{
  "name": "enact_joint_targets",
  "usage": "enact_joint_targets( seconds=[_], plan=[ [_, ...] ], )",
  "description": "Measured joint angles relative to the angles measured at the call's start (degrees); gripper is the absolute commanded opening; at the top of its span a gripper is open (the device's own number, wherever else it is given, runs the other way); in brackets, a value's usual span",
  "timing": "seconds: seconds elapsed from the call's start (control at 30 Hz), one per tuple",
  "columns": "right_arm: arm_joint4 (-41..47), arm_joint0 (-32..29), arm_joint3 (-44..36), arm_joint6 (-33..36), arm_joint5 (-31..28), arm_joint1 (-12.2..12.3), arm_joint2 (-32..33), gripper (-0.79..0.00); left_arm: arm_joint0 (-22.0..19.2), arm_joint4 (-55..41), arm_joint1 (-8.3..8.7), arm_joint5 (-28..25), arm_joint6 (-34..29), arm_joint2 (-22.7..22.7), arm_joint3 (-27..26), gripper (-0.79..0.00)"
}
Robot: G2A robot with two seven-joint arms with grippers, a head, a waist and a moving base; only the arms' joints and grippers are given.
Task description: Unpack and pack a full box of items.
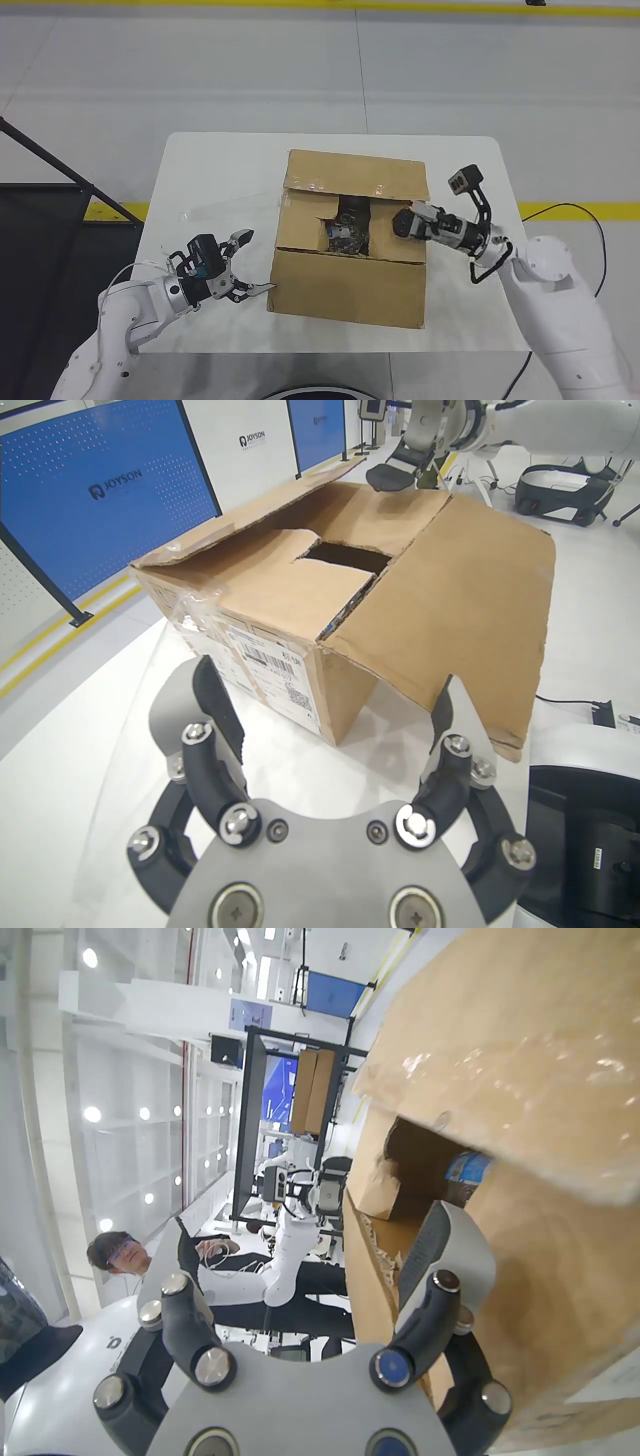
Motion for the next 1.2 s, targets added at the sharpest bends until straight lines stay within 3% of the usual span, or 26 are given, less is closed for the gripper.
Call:
enact_joint_targets(
  seconds=[0.33,0.7,1.0,1.2],
  plan=[
    [-2.8,3.1,2.2,-5.7,1.0,-0.7,-1.0,0.000,0.0,0.0,0.00,0.0,0.0,0.0,0.0,0.000],
    [-11.4,9.4,3.4,-23.1,-0.6,-2.6,-4.4,0.000,0.0,0.0,0.00,0.0,0.0,0.0,0.0,0.000],
    [-15.1,19.2,15.2,-33.0,-0.7,-5.8,-11.2,0.000,0.0,0.0,0.00,0.0,0.0,0.0,0.0,0.000],
    [-15.1,24.7,25.2,-35.3,-2.1,-8.4,-15.8,0.000,0.0,0.0,0.00,0.0,0.0,0.0,0.0,0.000]
  ],
)
